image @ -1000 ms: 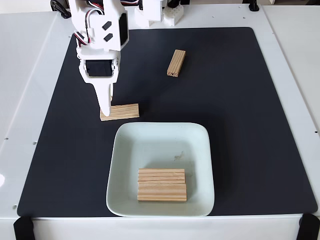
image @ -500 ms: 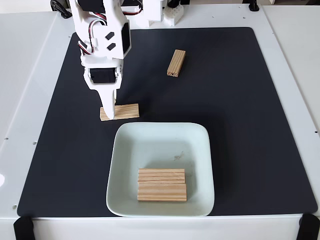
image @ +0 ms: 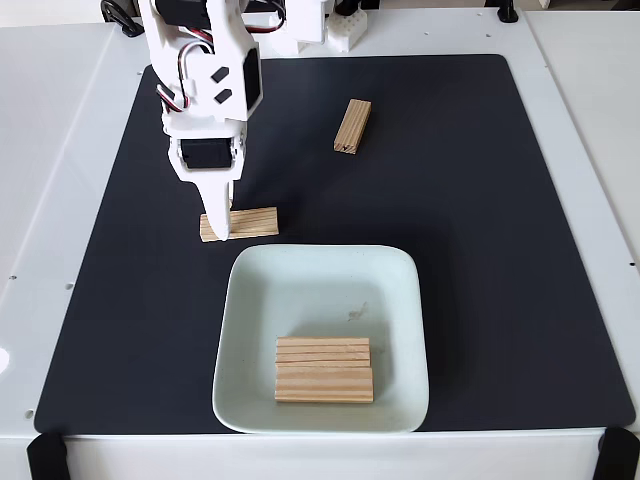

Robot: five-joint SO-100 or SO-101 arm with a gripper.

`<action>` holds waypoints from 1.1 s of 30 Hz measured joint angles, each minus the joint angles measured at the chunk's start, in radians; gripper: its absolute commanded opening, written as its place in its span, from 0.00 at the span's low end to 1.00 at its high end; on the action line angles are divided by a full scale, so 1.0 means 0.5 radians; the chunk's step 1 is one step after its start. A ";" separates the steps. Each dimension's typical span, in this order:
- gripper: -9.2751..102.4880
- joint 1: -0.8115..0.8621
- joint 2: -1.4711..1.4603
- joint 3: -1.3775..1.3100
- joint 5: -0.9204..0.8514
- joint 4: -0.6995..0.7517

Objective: Pick up the wooden block and place them on the plate.

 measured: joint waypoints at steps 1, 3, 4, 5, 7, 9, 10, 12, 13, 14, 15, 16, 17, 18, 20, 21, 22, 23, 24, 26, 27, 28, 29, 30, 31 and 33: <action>0.25 0.000 0.000 0.000 0.000 0.000; 0.25 0.000 -0.028 -0.003 0.000 0.000; 0.25 0.000 -0.055 -0.003 0.000 0.000; 0.25 -0.003 -0.074 -0.009 0.000 0.000; 0.25 -0.003 -0.092 -0.015 0.000 0.000; 0.25 -0.003 -0.095 -0.015 0.000 0.000; 0.24 -0.003 -0.095 -0.015 0.000 0.000; 0.24 -0.003 -0.095 -0.015 0.000 0.000; 0.24 -0.003 -0.095 -0.015 0.000 0.000; 0.24 -0.003 -0.095 -0.015 0.000 0.000; 0.24 -0.003 -0.095 -0.015 0.000 0.000; 0.24 -0.003 -0.095 -0.015 0.000 0.000; 0.23 -0.003 -0.095 -0.015 0.000 0.000; 0.20 -0.003 -0.095 -0.015 0.000 0.000; 0.12 -0.003 -0.095 -0.015 0.000 0.000; 0.08 -0.003 -0.095 -0.015 0.000 0.000; 0.07 -0.003 -0.095 -0.015 0.000 0.000; 0.09 -0.009 -0.095 -0.015 0.000 0.000; 0.09 -0.009 -0.095 -0.018 0.000 0.000; 0.08 -0.009 -0.095 -0.018 0.000 0.000; 0.08 -0.009 -0.095 -0.018 0.000 0.000; 0.08 -0.009 -0.095 -0.018 0.000 0.000; 0.08 -0.009 -0.092 -0.018 0.000 0.000; 0.08 -0.009 -0.074 -0.018 0.000 0.000; 0.08 -0.012 -0.046 -0.015 0.000 0.000; 0.08 -0.012 0.049 0.000 0.000 0.000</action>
